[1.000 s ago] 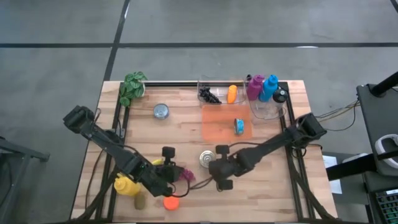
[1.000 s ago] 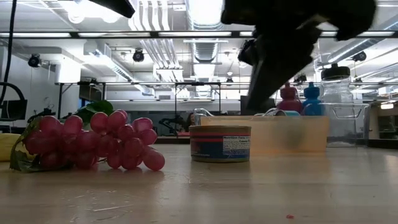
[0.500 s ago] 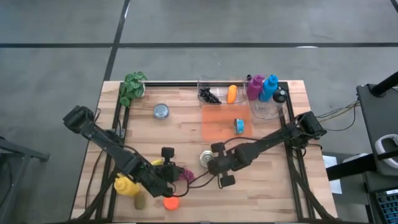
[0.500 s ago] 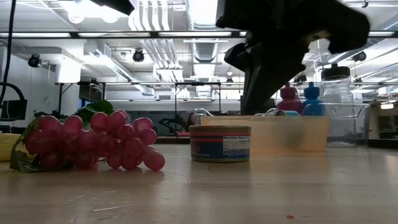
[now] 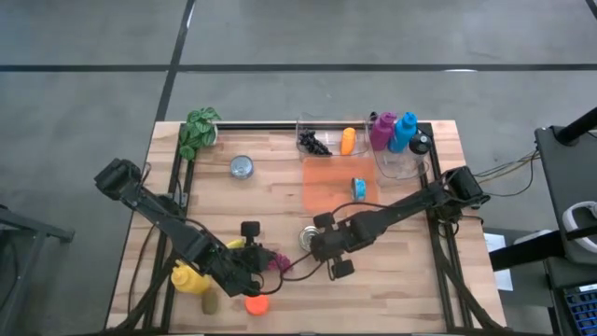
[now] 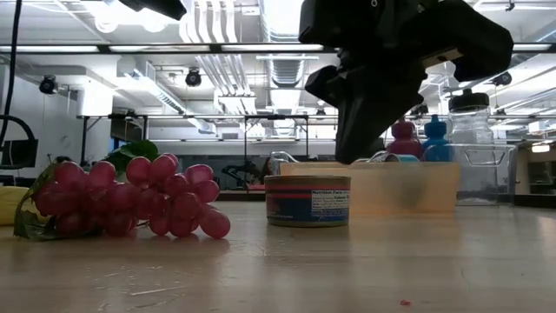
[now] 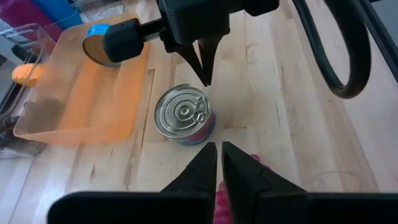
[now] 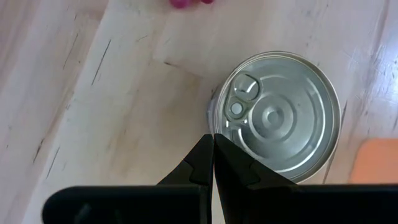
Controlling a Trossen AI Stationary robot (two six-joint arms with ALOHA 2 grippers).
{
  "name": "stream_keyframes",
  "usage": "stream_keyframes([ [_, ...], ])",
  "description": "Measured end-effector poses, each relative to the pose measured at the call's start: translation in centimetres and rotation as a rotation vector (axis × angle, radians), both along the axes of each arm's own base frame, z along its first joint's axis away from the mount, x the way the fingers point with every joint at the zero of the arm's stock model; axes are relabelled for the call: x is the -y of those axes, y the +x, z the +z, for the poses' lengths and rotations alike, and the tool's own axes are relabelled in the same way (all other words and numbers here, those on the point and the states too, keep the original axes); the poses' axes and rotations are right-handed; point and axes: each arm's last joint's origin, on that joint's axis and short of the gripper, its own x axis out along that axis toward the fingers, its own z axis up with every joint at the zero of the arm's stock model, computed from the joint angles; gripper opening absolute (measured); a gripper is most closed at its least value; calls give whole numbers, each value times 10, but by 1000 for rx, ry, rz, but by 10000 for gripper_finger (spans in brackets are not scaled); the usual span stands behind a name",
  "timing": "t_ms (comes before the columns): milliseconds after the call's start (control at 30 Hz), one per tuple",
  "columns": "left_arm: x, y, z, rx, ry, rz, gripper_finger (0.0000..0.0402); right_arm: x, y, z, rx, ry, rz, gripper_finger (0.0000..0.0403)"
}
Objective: Pick & Place Food Item
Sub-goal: Put the blue and pink tuna can into the orange bin
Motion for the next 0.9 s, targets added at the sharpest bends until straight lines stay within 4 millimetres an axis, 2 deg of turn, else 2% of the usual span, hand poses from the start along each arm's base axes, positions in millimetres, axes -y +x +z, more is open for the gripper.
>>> stream_keyframes([
  [400,1,1,1,19,-12,1,28,10,-2,-11,-11,-15,3,8],
  [900,1,1,1,19,-12,0,28,11,-4,-14,-20,-9,-15,8],
])
